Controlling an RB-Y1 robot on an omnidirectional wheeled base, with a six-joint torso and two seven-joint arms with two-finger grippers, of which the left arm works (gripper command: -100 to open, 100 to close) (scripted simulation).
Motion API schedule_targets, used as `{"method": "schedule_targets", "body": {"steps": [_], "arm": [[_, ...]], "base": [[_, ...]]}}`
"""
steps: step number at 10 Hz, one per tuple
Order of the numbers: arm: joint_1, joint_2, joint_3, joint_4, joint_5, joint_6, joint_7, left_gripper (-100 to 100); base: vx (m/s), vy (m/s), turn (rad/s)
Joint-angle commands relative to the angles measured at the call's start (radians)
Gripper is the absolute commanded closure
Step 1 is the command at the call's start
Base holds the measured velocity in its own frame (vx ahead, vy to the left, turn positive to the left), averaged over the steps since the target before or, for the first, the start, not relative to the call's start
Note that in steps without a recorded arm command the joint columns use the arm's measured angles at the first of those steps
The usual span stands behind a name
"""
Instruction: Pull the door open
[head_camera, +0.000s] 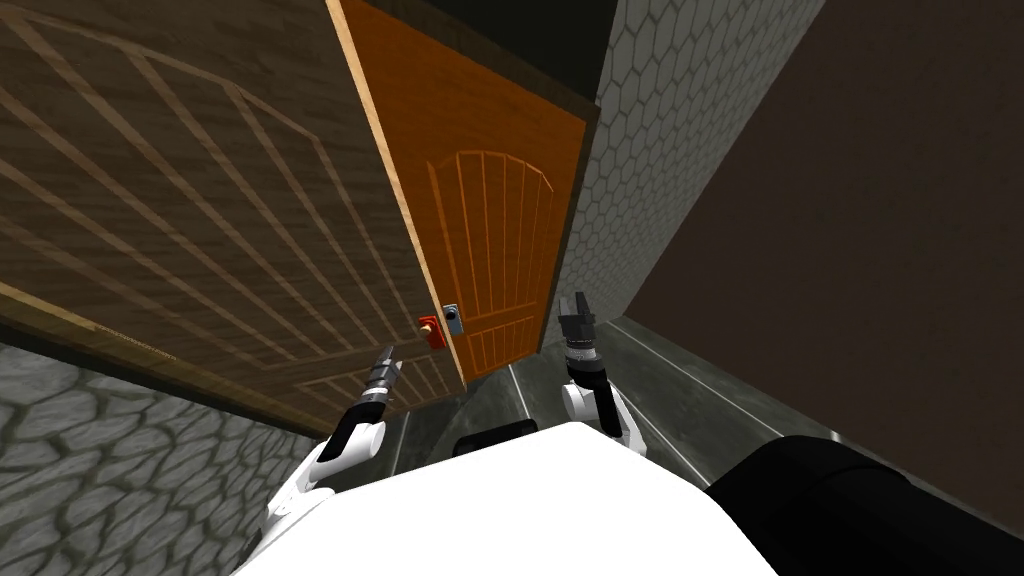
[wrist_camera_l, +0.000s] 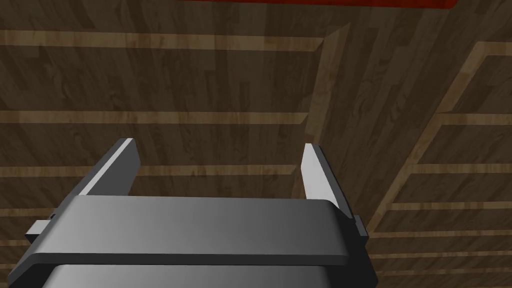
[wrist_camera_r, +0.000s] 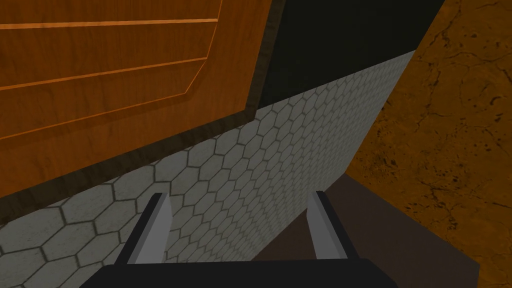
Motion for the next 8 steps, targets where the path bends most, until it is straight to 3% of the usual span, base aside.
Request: {"method": "schedule_targets", "body": {"steps": [1,4,5,6,8], "arm": [[-0.008,-0.005,0.001,0.002,-0.001,0.0,-0.004,-100],[-0.033,-0.017,-0.013,-0.002,-0.005,-0.003,-0.005,-100],[-0.028,-0.012,-0.01,0.005,-0.004,-0.007,-0.004,-100],[-0.028,-0.012,-0.01,0.005,-0.004,-0.007,-0.004,100],[-0.028,-0.012,-0.01,0.005,-0.004,-0.007,-0.004,100]], "base": [[0.192,0.008,-0.056],[0.19,-0.025,-0.084],[0.09,-0.028,-0.018],[-0.012,0.002,0.019],[-0.027,0.014,-0.002]]}}
